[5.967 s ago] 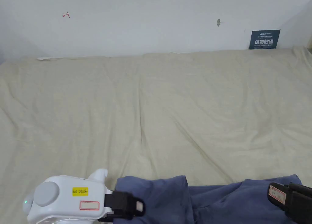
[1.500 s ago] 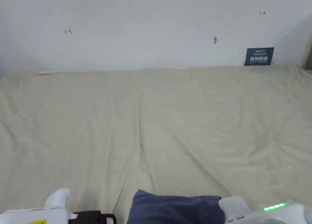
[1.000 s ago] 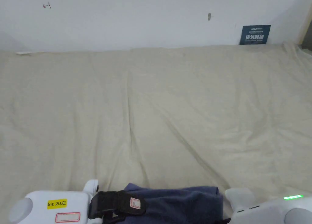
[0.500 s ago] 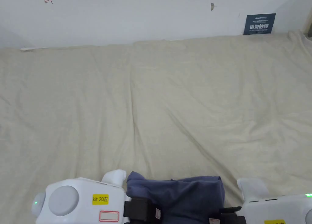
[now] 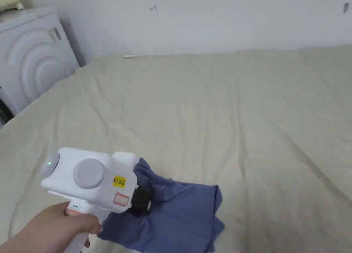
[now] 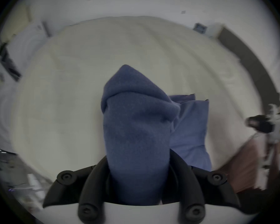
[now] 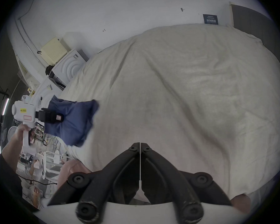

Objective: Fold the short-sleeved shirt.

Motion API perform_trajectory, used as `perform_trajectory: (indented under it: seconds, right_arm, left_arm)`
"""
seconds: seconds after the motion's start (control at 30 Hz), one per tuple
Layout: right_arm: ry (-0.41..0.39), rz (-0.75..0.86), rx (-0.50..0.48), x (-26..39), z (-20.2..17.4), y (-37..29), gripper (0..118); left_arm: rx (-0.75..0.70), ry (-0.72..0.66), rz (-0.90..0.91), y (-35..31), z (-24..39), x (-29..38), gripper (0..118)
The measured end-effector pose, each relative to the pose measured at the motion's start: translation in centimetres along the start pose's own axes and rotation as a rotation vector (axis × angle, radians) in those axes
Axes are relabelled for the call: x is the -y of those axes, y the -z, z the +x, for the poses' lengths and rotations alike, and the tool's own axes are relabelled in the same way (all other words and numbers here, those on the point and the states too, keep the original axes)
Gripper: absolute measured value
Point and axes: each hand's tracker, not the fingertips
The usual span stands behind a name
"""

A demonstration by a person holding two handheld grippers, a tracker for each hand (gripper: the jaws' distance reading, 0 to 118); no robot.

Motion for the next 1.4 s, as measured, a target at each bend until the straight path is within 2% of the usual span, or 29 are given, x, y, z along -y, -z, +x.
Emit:
perform_trajectory:
  seconds: [0.13,0.2,0.33,0.37,0.43,0.47,0.5,0.6,0.7,0.73,0.77,0.8,0.83,0.87,0.9,0.97,1.03,1.13,1.2,1.3,1.4]
  right_arm:
    - [0.026,-0.043,-0.039,-0.2,-1.8,1.2,0]
    - [0.015,-0.069,-0.040,-0.3,-2.7,2.0,0]
    - [-0.035,-0.094,-0.020,-0.6,-4.3,2.9,0]
    - [-0.039,-0.100,-0.028,-0.7,-4.6,3.0,0]
    - [-0.038,-0.111,-0.044,-0.8,-5.0,3.2,0]
    - [-0.032,-0.115,-0.050,-0.8,-5.0,3.1,0]
    - [-0.026,-0.118,-0.056,-0.9,-5.1,3.2,0]
    - [-0.013,-0.115,-0.067,-1.0,-4.8,3.2,0]
    - [0.012,-0.092,-0.068,-1.3,-4.2,3.1,0]
    - [0.022,-0.072,-0.071,-1.4,-3.9,2.9,0]
    - [0.018,-0.053,-0.068,-1.5,-4.0,2.6,0]
    - [0.012,-0.033,-0.064,-1.7,-4.1,2.3,0]
    - [0.006,-0.015,-0.066,-1.8,-4.2,2.0,0]
    - [0.008,0.004,-0.075,-2.0,-4.1,1.5,0]
    - [0.014,0.021,-0.079,-2.2,-3.9,1.0,0]
    - [0.041,0.079,-0.072,-2.5,-3.4,-0.5,0]
    - [0.055,0.140,-0.040,-2.6,-2.6,-2.2,0]
    - [0.030,0.262,0.049,-2.3,-1.7,-5.5,0]
    - [0.001,0.402,0.093,-1.6,-1.6,-8.5,0]
    - [-0.089,0.667,0.124,0.5,-2.2,-12.5,0]
    - [-0.242,0.847,0.246,2.6,-3.4,-15.0,0]
  left_arm:
    - [-0.343,0.102,-0.077,0.9,-9.3,-0.8,28]
    - [-0.375,0.055,-0.125,1.6,-12.9,-1.4,28]
    - [-0.436,-0.026,-0.080,2.4,-17.7,-1.9,28]
    - [-0.437,-0.086,-0.089,2.6,-18.6,-2.0,33]
    - [-0.448,-0.148,-0.084,2.4,-20.2,-2.0,91]
    - [-0.440,-0.176,-0.067,2.1,-20.9,-1.8,113]
    - [-0.476,-0.193,-0.055,1.3,-21.1,-1.4,118]
    - [-0.506,-0.213,-0.033,-0.1,-22.1,-1.5,117]
    - [-0.440,-0.269,0.048,-2.2,-20.7,-0.1,117]
    - [-0.398,-0.274,0.068,-2.6,-19.3,0.3,114]
    - [-0.350,-0.267,0.079,-3.0,-17.9,0.8,96]
    - [-0.267,-0.186,0.120,-3.0,-14.5,1.4,50]
    - [-0.246,-0.152,0.165,-3.1,-11.8,1.8,7]
    - [-0.238,-0.134,0.237,-2.9,-8.7,2.5,0]
    - [-0.242,-0.138,0.284,-3.1,-6.3,3.1,0]
    - [-0.054,-0.150,0.407,-4.0,-0.8,4.3,0]
    - [0.073,-0.183,0.523,-3.8,3.1,4.6,0]
    - [0.107,-0.188,0.691,-5.5,9.4,5.2,0]
    - [0.029,-0.166,0.830,-7.2,13.3,5.4,0]
    - [0.031,-0.211,1.030,-10.1,16.5,6.8,0]
    - [-0.047,-0.187,1.164,-12.4,18.7,7.9,0]
